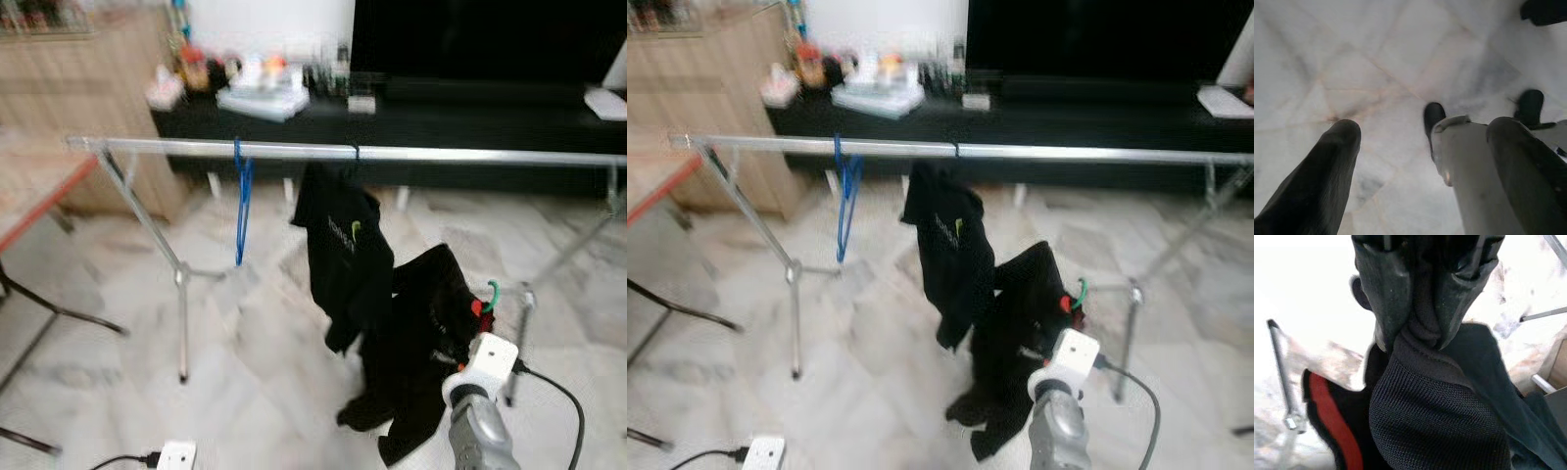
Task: Hang hanger
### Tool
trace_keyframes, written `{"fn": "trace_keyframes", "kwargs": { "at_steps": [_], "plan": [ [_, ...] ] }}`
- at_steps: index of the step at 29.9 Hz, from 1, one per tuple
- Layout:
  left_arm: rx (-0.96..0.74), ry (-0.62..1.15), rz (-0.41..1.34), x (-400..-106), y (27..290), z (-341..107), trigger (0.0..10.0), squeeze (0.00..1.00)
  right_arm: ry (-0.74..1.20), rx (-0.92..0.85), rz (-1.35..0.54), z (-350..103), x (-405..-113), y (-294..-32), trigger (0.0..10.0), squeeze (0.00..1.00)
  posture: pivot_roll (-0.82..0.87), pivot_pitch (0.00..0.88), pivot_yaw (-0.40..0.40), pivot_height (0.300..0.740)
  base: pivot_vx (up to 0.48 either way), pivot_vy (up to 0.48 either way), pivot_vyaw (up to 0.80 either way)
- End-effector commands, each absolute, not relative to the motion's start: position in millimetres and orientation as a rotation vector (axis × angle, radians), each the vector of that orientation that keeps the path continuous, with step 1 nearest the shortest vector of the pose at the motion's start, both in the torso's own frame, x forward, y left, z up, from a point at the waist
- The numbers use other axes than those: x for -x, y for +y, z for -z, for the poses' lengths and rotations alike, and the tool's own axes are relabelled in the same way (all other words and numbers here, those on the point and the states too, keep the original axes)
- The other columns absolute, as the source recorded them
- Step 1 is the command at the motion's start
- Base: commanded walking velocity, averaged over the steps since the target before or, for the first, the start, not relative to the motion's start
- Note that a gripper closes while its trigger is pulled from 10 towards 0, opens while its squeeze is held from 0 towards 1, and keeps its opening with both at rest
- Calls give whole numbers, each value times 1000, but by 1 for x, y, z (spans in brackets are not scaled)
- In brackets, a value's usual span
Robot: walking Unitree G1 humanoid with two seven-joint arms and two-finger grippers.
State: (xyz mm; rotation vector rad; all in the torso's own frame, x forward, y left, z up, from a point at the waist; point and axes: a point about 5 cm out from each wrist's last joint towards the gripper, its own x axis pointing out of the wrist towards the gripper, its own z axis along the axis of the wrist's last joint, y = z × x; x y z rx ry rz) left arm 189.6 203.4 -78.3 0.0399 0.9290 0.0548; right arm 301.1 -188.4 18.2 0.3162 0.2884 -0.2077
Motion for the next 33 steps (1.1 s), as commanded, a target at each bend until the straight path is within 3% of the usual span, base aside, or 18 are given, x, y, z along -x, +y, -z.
{"fn": "trace_keyframes", "kwargs": {
  "at_steps": [1,22,33],
  "plan": [
    [-36,957,-56,-183,203,82,10000,0,254,-308,205,-26,-306,-190,10000,0,-43,99,8,740,-304,0,0],
    [-44,961,-53,-182,204,82,10000,0,257,-300,211,-26,-307,-189,10000,0,-41,103,14,740,-306,0,0],
    [-26,951,-54,-183,205,82,10000,0,266,-295,210,-26,-307,-188,10000,0,-40,99,16,740,0,0,0]
  ]
}}
